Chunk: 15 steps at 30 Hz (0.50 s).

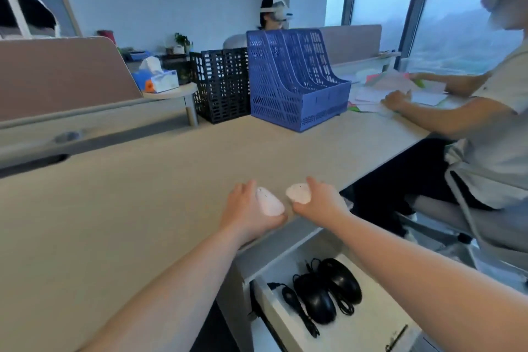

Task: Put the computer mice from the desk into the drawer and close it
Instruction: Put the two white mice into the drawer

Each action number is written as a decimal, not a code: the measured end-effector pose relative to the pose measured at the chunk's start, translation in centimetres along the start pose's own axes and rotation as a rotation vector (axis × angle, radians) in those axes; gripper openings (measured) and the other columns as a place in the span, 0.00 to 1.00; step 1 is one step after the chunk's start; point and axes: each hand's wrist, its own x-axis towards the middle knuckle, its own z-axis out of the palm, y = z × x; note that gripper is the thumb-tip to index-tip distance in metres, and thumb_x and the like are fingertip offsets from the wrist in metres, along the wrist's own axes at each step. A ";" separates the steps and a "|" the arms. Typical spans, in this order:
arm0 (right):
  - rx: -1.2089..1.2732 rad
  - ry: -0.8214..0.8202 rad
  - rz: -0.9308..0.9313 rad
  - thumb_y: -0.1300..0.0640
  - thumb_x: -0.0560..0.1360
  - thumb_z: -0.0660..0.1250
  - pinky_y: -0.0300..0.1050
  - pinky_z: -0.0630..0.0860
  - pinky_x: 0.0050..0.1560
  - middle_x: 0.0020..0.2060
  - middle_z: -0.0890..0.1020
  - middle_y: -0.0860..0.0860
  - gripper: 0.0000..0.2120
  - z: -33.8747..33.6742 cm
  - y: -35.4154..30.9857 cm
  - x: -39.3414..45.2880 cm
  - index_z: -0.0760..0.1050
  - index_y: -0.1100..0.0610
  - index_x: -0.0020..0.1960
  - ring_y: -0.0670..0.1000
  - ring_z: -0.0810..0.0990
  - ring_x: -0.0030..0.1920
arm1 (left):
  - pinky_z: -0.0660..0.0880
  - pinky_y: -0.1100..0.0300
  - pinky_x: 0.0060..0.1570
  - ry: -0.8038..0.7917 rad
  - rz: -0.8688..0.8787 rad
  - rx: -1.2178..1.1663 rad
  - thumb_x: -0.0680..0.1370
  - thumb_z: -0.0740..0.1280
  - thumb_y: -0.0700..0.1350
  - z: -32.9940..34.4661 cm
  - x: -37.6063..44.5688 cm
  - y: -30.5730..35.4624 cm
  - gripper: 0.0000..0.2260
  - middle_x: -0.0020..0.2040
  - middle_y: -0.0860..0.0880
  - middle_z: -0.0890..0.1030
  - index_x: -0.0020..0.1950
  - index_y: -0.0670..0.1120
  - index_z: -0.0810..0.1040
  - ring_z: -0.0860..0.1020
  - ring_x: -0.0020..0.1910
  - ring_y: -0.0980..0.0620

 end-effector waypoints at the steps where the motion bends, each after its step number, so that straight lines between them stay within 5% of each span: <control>1: 0.022 0.002 0.034 0.45 0.73 0.65 0.50 0.73 0.60 0.66 0.74 0.59 0.33 -0.6 1.3 -1.4 0.61 0.59 0.73 0.59 0.73 0.65 | 0.65 0.52 0.64 -0.001 0.020 -0.004 0.64 0.74 0.62 0.4 -1.2 1.3 0.45 0.69 0.44 0.66 0.73 0.44 0.58 0.63 0.69 0.44; 8: -0.009 -0.132 0.263 0.41 0.70 0.65 0.53 0.71 0.66 0.70 0.72 0.54 0.36 -0.7 10.4 -9.3 0.61 0.54 0.74 0.56 0.66 0.72 | 0.63 0.51 0.67 -0.118 0.094 -0.040 0.65 0.72 0.62 7.3 -9.4 8.4 0.49 0.73 0.48 0.59 0.76 0.46 0.50 0.56 0.74 0.48; 15: -0.151 -0.308 0.294 0.43 0.69 0.69 0.45 0.76 0.51 0.57 0.81 0.55 0.29 3.0 14.4 -10.9 0.73 0.58 0.64 0.55 0.79 0.57 | 0.67 0.51 0.62 -0.325 -0.113 0.178 0.64 0.67 0.64 16.0 -13.4 7.5 0.36 0.63 0.47 0.70 0.66 0.48 0.64 0.67 0.63 0.45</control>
